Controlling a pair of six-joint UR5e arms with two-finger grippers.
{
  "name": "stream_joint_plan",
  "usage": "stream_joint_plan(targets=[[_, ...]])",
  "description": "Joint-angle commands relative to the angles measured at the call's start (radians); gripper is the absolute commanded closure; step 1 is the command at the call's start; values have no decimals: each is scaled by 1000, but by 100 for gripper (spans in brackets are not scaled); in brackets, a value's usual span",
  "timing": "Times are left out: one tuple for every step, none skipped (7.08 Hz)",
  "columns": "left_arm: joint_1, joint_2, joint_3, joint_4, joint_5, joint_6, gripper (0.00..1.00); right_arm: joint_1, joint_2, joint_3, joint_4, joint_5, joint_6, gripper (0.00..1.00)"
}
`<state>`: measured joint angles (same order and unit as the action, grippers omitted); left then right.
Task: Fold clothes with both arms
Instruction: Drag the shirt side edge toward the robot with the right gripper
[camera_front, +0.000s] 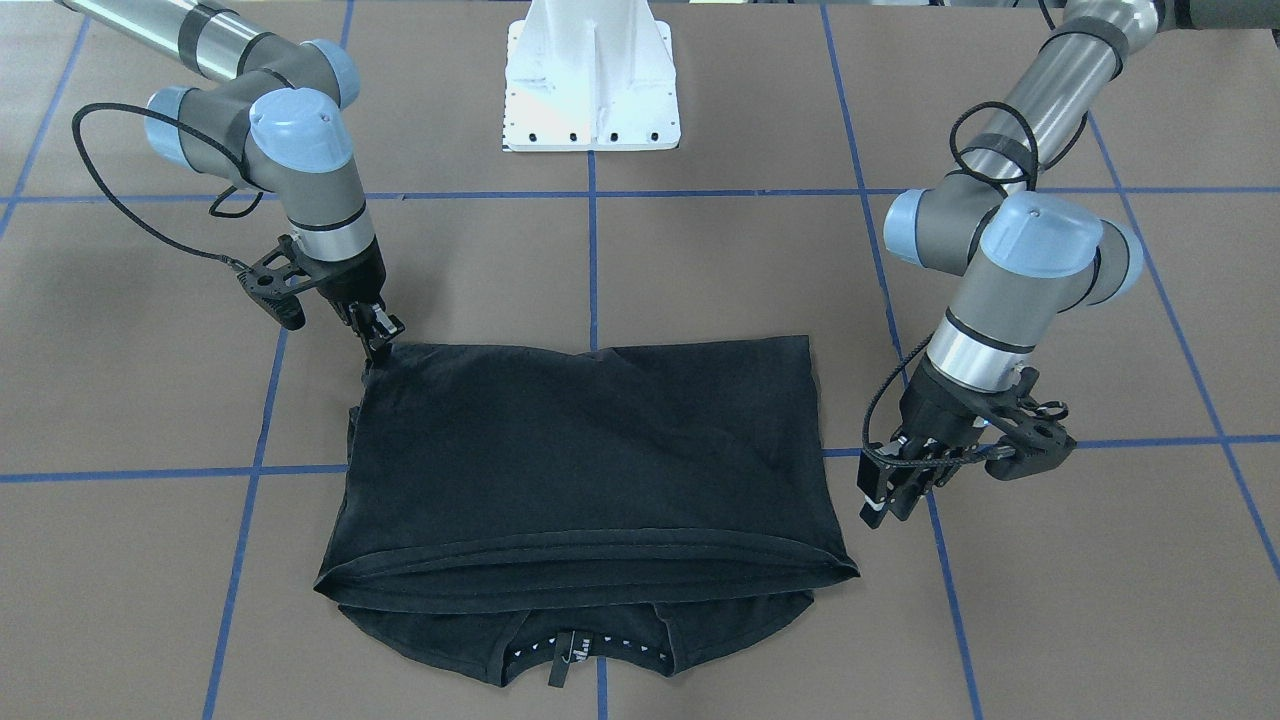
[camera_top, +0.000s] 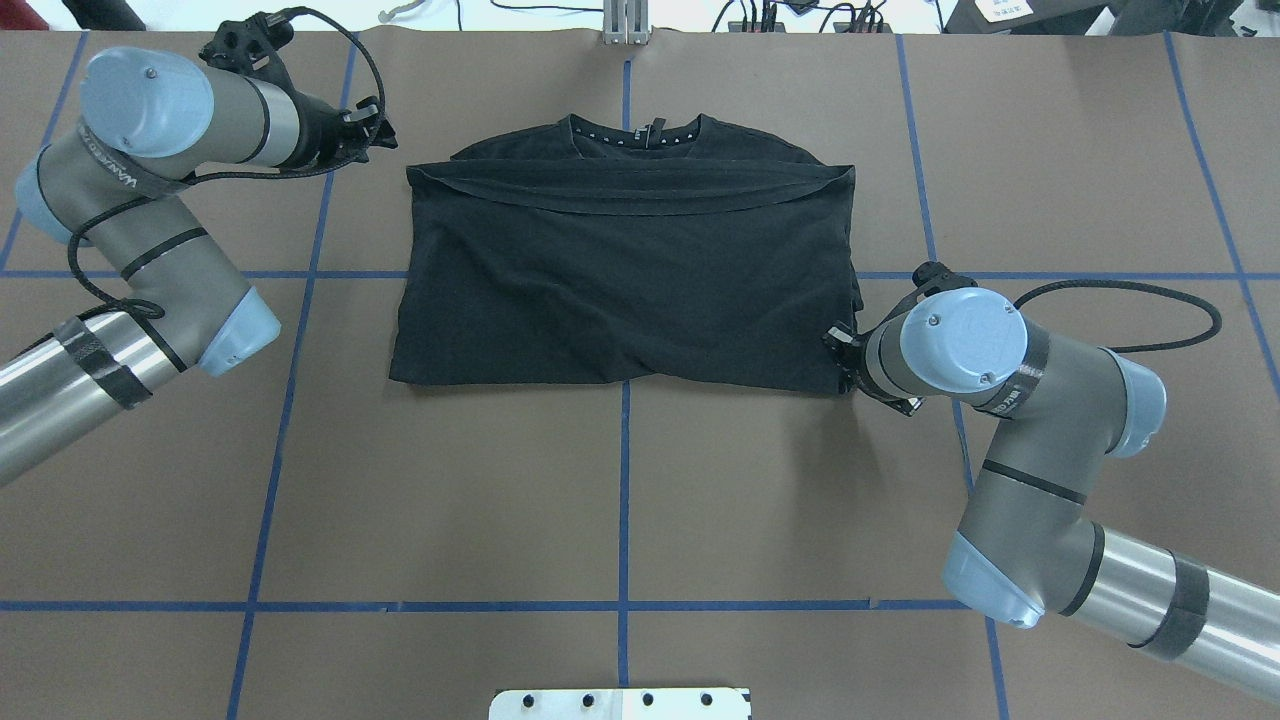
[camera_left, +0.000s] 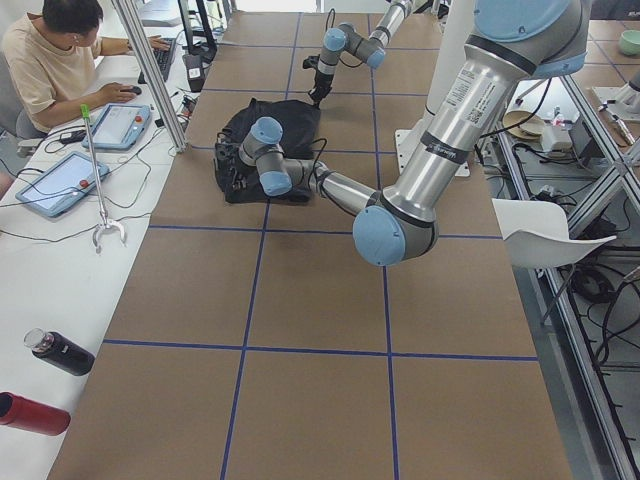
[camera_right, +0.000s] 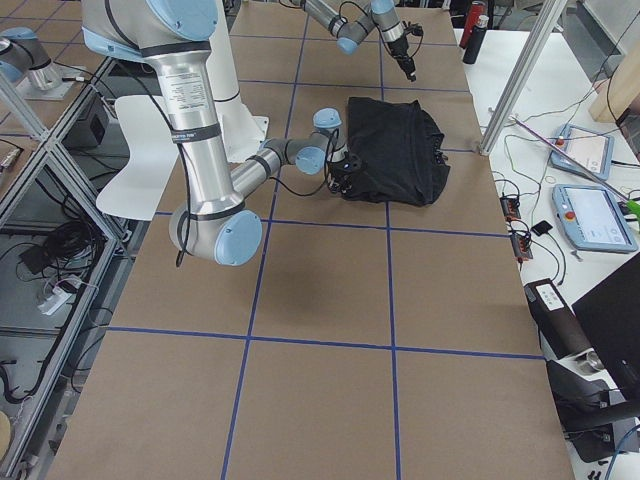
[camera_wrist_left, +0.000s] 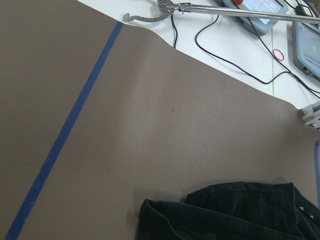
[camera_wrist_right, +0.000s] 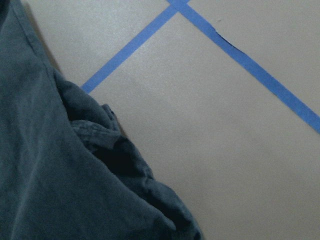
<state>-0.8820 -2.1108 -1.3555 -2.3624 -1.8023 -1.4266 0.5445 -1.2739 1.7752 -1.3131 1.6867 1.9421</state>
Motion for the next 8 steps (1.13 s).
stream_joint_plan(targets=[[0, 0, -1, 0, 0, 0, 53, 6, -30, 48, -2, 11, -23, 100], [0, 0, -2, 0, -2, 0, 53, 6, -82, 116, -3, 33, -31, 100], [-2, 0, -29, 2, -6, 0, 54, 6, -132, 171, -2, 60, -35, 100], [0, 15, -75, 20, -9, -9, 54, 6, -169, 223, -3, 62, -34, 100], [0, 17, -109, 22, -49, -58, 54, 0, -226, 310, -3, 123, -23, 100], [0, 28, -147, 20, -119, -101, 54, -20, -255, 360, -5, 228, 4, 100], [0, 35, -177, 22, -146, -126, 54, -99, -254, 366, -6, 269, 68, 100], [0, 35, -186, 22, -153, -144, 54, -194, -257, 391, -9, 284, 134, 100]])
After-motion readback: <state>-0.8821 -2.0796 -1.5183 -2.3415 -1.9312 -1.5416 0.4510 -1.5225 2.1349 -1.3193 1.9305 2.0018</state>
